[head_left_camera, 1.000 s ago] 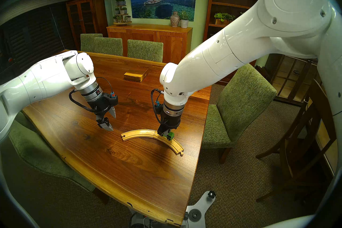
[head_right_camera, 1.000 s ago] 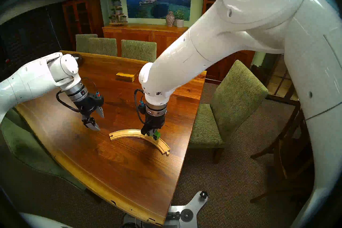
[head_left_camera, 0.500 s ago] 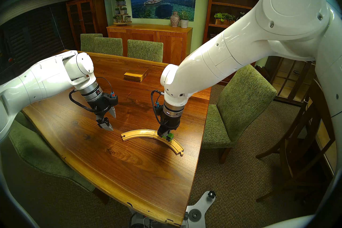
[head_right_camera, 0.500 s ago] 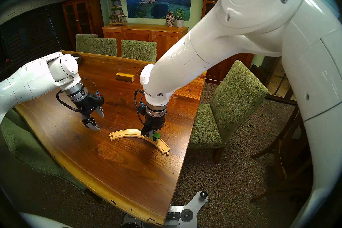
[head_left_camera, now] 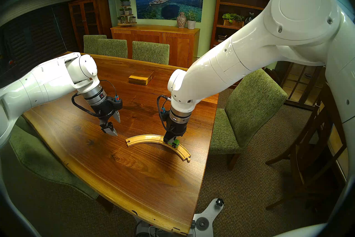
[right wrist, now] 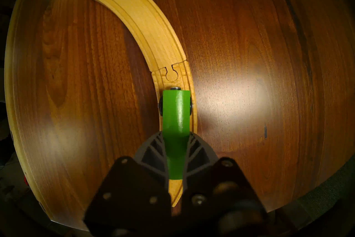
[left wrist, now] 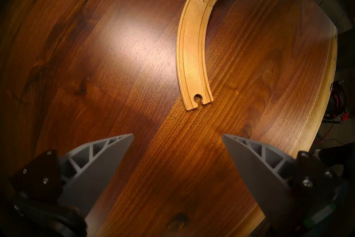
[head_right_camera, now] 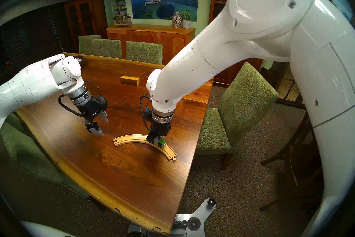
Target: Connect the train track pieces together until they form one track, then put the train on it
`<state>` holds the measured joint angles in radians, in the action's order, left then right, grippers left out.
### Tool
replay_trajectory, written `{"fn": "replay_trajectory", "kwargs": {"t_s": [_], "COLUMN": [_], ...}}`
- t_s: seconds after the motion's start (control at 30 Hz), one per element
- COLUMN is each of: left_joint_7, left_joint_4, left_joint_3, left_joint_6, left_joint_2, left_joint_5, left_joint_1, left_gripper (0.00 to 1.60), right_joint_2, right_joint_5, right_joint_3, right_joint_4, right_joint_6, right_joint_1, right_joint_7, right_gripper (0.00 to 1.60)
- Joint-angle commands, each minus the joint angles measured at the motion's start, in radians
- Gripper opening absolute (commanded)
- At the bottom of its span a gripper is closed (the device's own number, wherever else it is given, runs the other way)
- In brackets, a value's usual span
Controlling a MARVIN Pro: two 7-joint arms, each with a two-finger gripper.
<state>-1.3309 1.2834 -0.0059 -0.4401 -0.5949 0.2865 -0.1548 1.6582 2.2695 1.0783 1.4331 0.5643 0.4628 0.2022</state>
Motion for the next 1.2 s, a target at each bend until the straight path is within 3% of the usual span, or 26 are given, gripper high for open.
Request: {"fn": "replay_trajectory", "kwargs": {"t_s": [0.0,0.2,0.23,0.3,0.33,0.37,0.43,1.17], "left_joint_7": [0.002,0.002,0.002,0.002,0.002,0.002,0.002,0.002], "left_joint_4": [0.001,0.001,0.001,0.001,0.001,0.001,0.001,0.001], "left_joint_3": [-0.025,-0.025,-0.025,-0.025,-0.025,-0.025,-0.025,-0.025], "left_joint_6": [0.003,0.003,0.003,0.003,0.003,0.003,0.003,0.002], "left_joint_2": [0.002,0.002,0.002,0.002,0.002,0.002,0.002,0.002], "left_joint_5": [-0.002,-0.002,-0.002,-0.002,-0.002,-0.002,-0.002,-0.002], "left_joint_1": [0.037,0.037,0.037,0.037,0.037,0.037,0.037,0.036], "left_gripper": [1.60,1.60,1.60,1.60,1.60,1.60,1.60,1.60], "right_joint_2": [-0.005,-0.006,-0.006,-0.004,-0.003,-0.002,-0.002,-0.052], "right_joint_5": [-0.001,-0.002,-0.002,-0.002,-0.001,-0.001,0.001,0.069], "right_joint_3": [0.000,0.002,0.003,0.003,0.003,0.003,0.001,0.003], "right_joint_4": [-0.016,-0.015,-0.015,-0.013,-0.011,-0.009,-0.004,0.154], "right_joint_6": [0.000,-0.002,-0.002,-0.002,-0.002,-0.002,0.000,0.007], "right_joint_1": [0.016,0.014,0.015,0.016,0.018,0.020,0.026,0.140], "right_joint_7": [-0.003,-0.002,-0.002,-0.005,-0.007,-0.009,-0.013,-0.103], "right_gripper": [0.00,0.00,0.31,1.07,1.24,1.51,1.60,1.60]}}
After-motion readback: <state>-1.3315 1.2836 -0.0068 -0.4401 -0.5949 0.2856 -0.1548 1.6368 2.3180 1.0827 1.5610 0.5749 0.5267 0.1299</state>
